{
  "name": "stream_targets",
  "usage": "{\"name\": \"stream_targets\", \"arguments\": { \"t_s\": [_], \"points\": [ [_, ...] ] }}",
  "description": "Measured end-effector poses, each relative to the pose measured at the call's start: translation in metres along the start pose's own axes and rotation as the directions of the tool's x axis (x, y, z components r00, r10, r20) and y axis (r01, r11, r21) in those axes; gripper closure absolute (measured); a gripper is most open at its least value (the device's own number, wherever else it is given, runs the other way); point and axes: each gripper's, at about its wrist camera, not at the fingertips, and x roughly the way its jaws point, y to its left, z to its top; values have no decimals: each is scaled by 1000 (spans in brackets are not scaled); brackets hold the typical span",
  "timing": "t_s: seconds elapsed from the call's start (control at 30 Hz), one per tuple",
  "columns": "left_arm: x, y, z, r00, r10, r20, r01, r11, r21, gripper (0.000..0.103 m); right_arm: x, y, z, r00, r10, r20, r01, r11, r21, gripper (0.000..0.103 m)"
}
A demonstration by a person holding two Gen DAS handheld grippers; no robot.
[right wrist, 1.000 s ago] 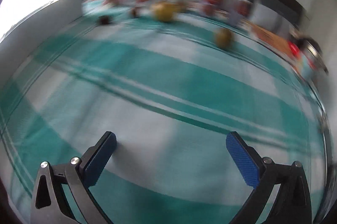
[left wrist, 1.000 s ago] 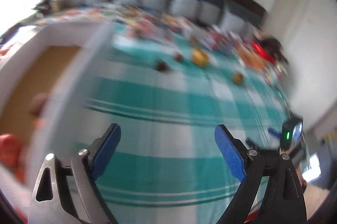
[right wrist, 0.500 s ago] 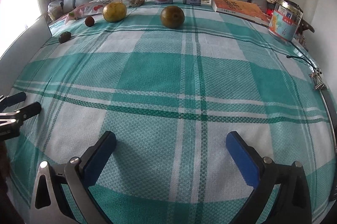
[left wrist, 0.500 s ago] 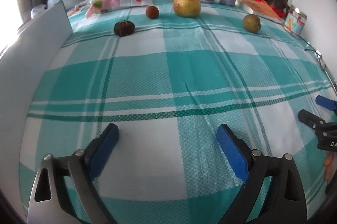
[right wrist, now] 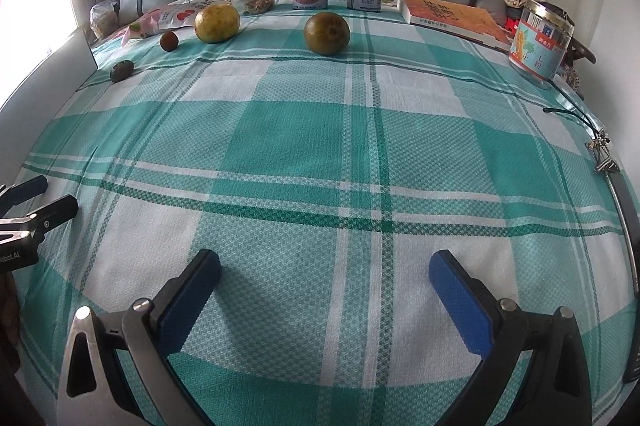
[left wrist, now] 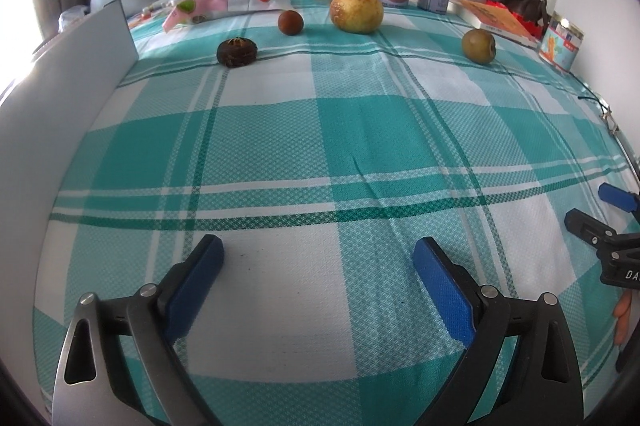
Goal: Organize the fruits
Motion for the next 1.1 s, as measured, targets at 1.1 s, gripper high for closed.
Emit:
{"name": "stream_targets", "arguments": {
  "t_s": [1.1],
  "points": [
    [0, 0, -1, 1000, 0, 0, 0, 1000, -1, 6, 0, -1, 1, 1000, 6, 0, -6, 1000, 3, 0]
  ]
}}
